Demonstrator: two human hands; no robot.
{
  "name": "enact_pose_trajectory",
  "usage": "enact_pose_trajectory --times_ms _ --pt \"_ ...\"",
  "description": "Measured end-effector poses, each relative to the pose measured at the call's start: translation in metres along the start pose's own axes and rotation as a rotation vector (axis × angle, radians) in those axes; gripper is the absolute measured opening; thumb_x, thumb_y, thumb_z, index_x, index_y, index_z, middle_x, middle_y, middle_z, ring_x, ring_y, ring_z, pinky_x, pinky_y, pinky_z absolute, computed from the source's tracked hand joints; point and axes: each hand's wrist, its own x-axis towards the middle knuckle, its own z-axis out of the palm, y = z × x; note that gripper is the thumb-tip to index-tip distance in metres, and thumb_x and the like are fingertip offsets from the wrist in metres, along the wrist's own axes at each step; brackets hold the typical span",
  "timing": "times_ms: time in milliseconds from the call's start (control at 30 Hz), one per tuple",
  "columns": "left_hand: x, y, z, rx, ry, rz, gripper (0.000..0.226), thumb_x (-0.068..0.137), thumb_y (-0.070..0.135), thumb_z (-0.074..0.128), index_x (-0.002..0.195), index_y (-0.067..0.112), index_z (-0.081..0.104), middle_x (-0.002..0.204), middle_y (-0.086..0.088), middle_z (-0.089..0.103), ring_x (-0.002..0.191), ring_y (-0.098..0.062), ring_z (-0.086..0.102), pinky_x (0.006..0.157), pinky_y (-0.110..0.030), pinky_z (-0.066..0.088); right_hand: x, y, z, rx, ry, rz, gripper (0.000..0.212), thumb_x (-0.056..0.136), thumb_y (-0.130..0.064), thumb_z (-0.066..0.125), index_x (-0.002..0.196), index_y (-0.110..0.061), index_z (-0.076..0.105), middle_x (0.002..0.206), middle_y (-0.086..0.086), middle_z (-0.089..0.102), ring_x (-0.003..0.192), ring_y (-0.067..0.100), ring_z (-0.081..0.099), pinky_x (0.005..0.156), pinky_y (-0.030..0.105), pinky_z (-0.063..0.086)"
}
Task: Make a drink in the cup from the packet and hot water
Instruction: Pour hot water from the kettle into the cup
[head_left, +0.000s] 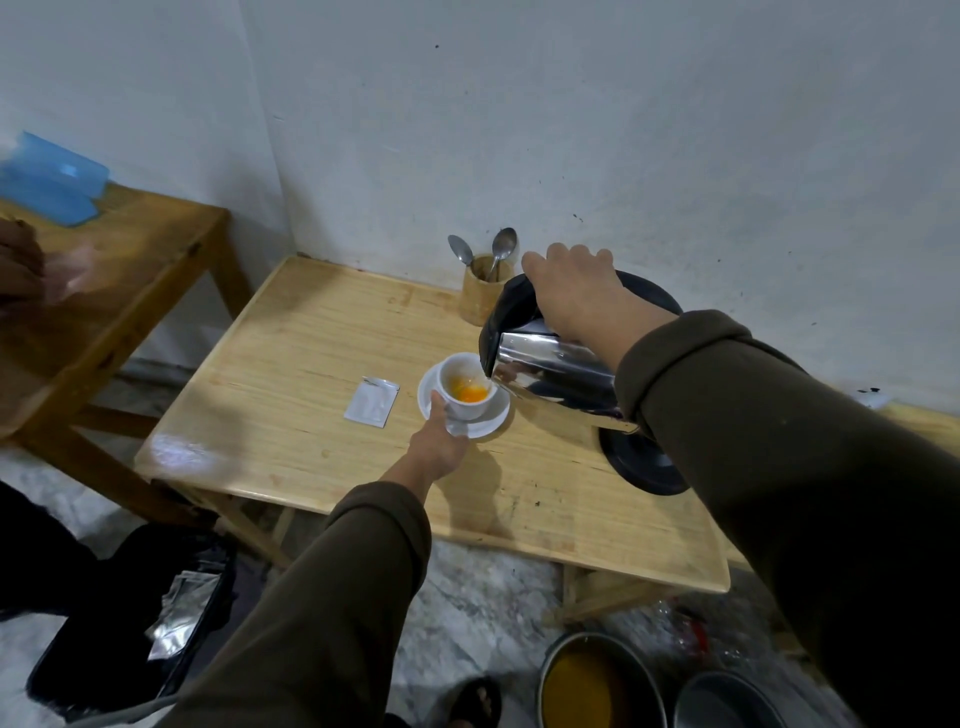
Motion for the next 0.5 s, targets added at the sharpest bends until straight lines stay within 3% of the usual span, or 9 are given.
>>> enact_pose_trajectory --times_ms 500 --pt "-0.0018 0.002 -0.0003 -0.022 -0.006 -0.007 0.08 0.097 0.03 0.042 0.15 0.029 -0.018 0.151 -0.022 0.035 0.134 -0.038 0.042 0.107 -0.04 0.035 0.003 -0.0048 -0.0013 -0.042 -0.002 0.017 0.034 0.093 -0.011 0.047 0.126 -0.008 0.042 0.115 0.015 0.054 0.105 0.032 0.054 0.088 0.043 0.042"
